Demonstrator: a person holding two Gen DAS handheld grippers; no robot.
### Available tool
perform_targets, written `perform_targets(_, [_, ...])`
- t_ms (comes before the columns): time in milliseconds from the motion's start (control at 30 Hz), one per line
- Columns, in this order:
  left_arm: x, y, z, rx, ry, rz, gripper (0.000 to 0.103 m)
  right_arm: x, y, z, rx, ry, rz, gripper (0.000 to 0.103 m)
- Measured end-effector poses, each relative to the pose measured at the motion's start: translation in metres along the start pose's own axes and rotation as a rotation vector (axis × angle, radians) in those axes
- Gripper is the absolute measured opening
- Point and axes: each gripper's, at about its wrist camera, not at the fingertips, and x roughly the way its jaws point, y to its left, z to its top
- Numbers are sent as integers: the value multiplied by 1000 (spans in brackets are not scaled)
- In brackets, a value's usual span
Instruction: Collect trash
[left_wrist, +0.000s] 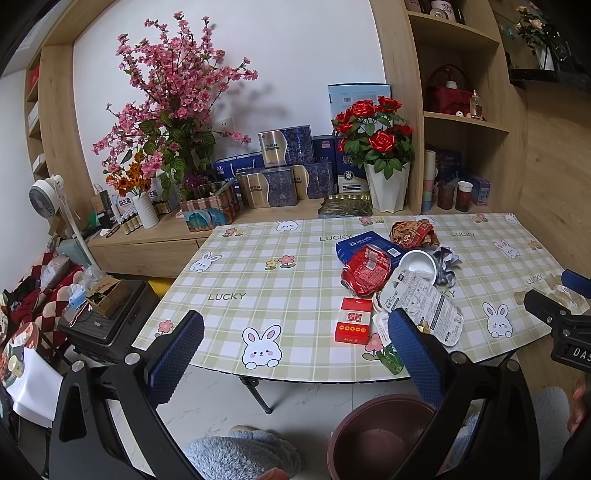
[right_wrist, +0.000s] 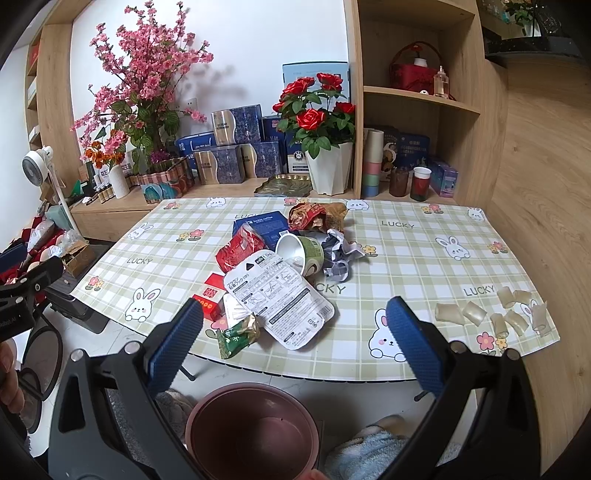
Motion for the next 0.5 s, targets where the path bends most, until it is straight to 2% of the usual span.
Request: perform_targets(500, [0,0,0,-1,0,0,98,1,1,-1,0,1,-2,98])
